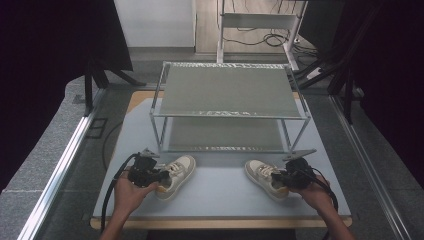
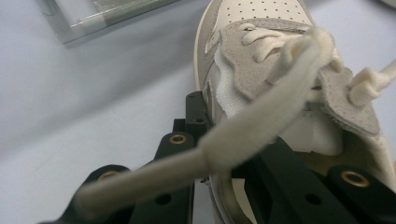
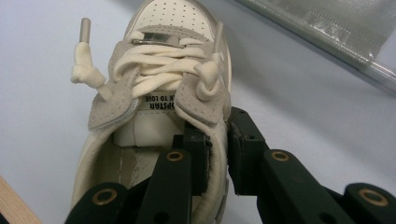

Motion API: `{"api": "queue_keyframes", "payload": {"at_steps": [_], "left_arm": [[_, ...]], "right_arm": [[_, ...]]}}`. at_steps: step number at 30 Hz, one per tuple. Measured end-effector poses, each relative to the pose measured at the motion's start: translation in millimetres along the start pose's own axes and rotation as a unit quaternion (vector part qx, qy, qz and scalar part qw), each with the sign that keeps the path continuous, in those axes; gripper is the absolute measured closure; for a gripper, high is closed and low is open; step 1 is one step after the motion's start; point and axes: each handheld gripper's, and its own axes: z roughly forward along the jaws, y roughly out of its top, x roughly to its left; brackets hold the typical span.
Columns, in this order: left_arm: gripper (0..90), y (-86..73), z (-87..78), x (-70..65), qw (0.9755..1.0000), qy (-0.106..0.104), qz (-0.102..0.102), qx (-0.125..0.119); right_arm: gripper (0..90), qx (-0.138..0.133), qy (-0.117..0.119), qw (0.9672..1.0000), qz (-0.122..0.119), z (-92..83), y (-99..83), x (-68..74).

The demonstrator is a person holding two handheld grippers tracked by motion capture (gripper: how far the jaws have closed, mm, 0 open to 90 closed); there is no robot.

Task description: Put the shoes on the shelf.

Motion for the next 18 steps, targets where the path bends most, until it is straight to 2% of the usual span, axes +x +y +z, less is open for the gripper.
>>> {"api": "queue_keyframes", "payload": {"at_steps": [4, 18], "left_arm": [[83.3, 3.7, -0.6, 0.0, 1.0, -0.001, 0.0, -0.002], [83.3, 22.0, 4.1, -4.8, 1.0, 0.004, 0.009, 0.001]], "right_arm": [[79.1, -0.002, -0.004, 1.0, 0.002, -1.8, 3.1, -0.4], [79.4, -0.004, -0.015, 0.9998, -0.014, -8.6, 24.2, 4.9]]}}
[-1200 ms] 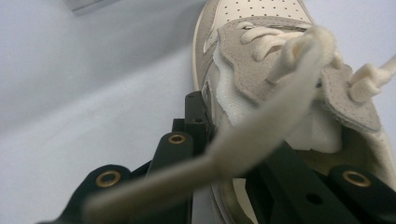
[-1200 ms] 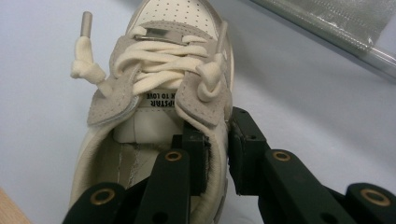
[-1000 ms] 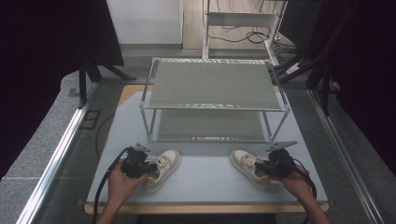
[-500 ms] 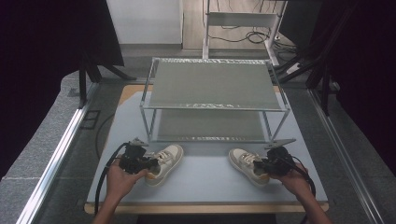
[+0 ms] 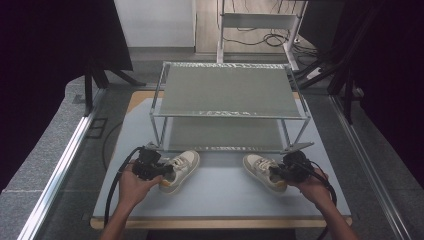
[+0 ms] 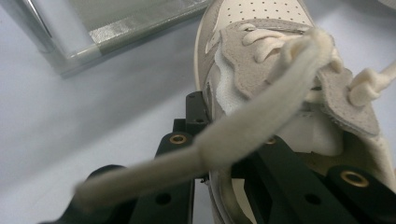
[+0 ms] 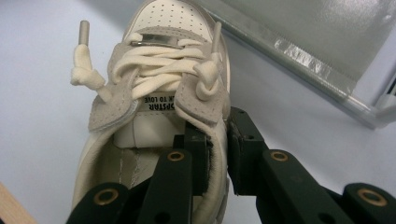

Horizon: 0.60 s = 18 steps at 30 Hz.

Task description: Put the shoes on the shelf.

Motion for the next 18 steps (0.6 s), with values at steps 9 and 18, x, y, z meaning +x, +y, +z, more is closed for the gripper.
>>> {"api": "queue_keyframes", "payload": {"at_steps": [9, 18], "left_arm": [[83.4, 12.3, 1.7, -3.4, 1.0, 0.003, 0.006, -0.004], [83.4, 23.1, 7.5, -6.8, 0.9999, 0.005, 0.012, -0.004]], "right_arm": [[79.4, -0.002, -0.001, 1.0, 0.0, 4.2, 11.3, 1.6], [79.4, -0.006, 0.0, 0.9999, 0.008, 7.9, 18.5, 2.1]]}}
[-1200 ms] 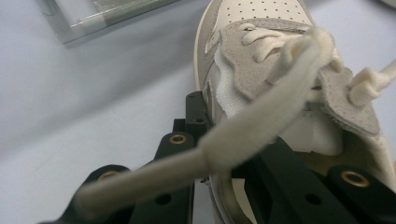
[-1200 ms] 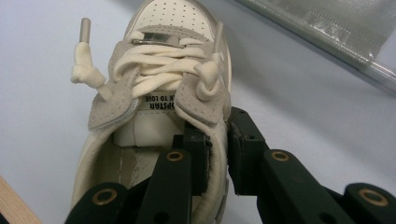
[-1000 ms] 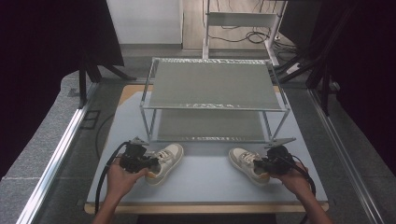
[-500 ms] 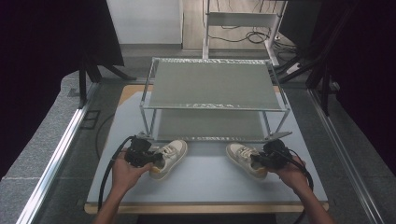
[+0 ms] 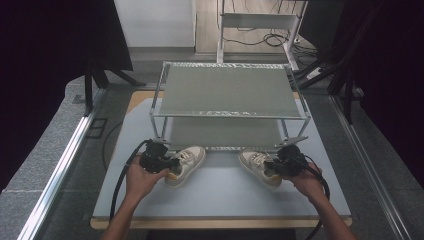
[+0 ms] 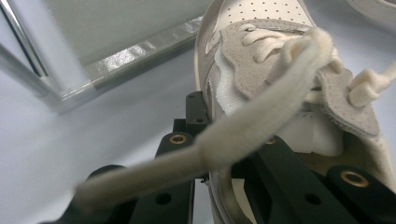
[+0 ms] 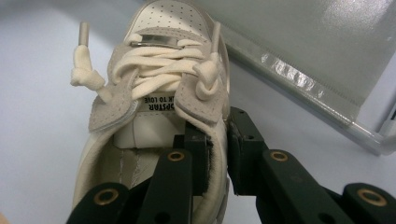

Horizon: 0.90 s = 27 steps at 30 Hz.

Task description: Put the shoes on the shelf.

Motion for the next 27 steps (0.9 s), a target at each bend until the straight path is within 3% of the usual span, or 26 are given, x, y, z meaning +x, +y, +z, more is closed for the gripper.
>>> {"api": "queue_keyframes", "payload": {"at_steps": [27], "left_arm": [[83.5, 24.0, 16.3, -7.7, 0.9998, 0.004, -0.005, -0.017]], "right_arm": [[79.5, -0.018, -0.011, 0.9996, 0.02, 9.0, 19.7, 2.4]]}}
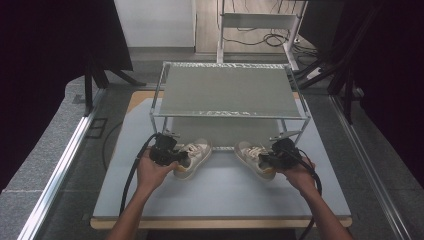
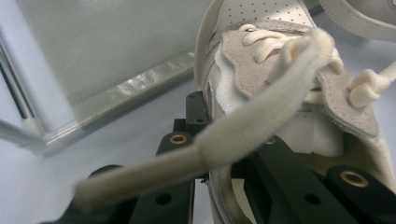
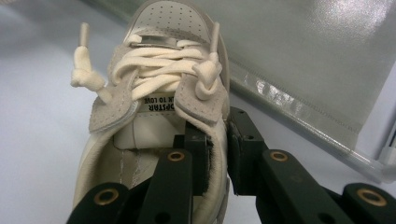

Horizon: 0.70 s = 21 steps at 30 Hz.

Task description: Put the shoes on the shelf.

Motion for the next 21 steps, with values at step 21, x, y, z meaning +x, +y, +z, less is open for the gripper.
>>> {"api": "queue_keyframes", "payload": {"at_steps": [21], "left_arm": [[83.6, 14.0, 14.5, -7.6, 0.9999, -0.004, -0.007, -0.01]], "right_arm": [[79.7, -0.022, -0.004, 0.9992, 0.032, 1.3, 3.4, -2.5]]}}
